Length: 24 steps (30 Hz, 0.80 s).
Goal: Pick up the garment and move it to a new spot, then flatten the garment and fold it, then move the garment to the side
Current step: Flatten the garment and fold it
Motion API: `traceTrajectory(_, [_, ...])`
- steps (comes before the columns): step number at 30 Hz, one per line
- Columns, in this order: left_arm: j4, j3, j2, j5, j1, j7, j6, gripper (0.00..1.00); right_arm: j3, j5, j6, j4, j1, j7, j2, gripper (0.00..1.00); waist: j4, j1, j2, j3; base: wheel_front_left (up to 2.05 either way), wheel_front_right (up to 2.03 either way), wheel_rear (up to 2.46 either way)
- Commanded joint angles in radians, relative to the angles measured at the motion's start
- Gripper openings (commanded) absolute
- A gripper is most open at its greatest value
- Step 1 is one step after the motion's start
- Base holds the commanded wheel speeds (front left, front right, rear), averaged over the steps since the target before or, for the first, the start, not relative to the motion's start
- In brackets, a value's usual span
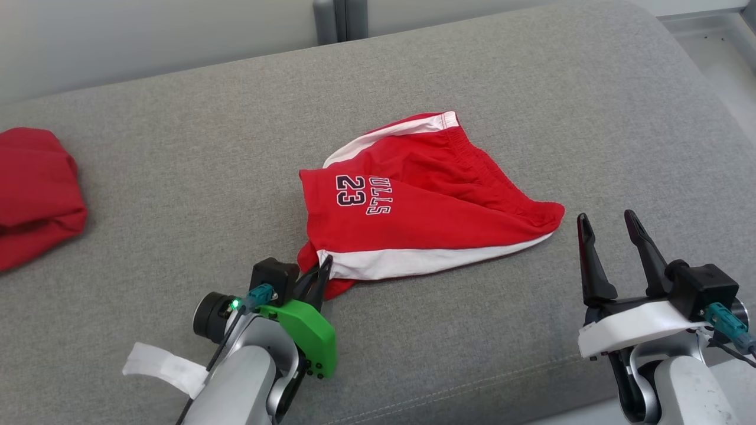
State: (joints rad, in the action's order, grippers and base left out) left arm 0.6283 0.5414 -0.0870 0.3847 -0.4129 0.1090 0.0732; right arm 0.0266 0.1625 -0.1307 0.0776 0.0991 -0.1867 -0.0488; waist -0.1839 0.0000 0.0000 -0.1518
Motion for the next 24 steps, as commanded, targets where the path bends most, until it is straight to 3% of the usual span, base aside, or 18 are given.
traceTrajectory(1, [-0.001, -0.008, -0.010, 0.007, -0.016, 0.010, -0.005, 0.00, 0.003, -0.001, 0.000, 0.003, 0.009, -0.006, -0.003, 1.00, 0.002, 0.0000, 0.0000, 0.001, 0.00, 0.00, 0.00])
traceTrajectory(17, [-0.119, -0.139, -0.105, 0.088, 0.049, 0.077, -0.077, 0.00, -0.075, -0.103, 0.000, 0.098, 0.014, 0.062, -0.004, 1.00, 0.056, 0.0000, 0.0000, 0.000, 0.00, 0.00, 0.00])
traceTrajectory(24, [-0.158, -0.154, -0.124, 0.104, 0.090, 0.073, -0.095, 0.00, -0.174, -0.221, 0.000, 0.205, 0.053, 0.041, -0.088, 1.00, 0.081, 0.0000, 0.0000, -0.005, 0.00, 0.00, 0.00])
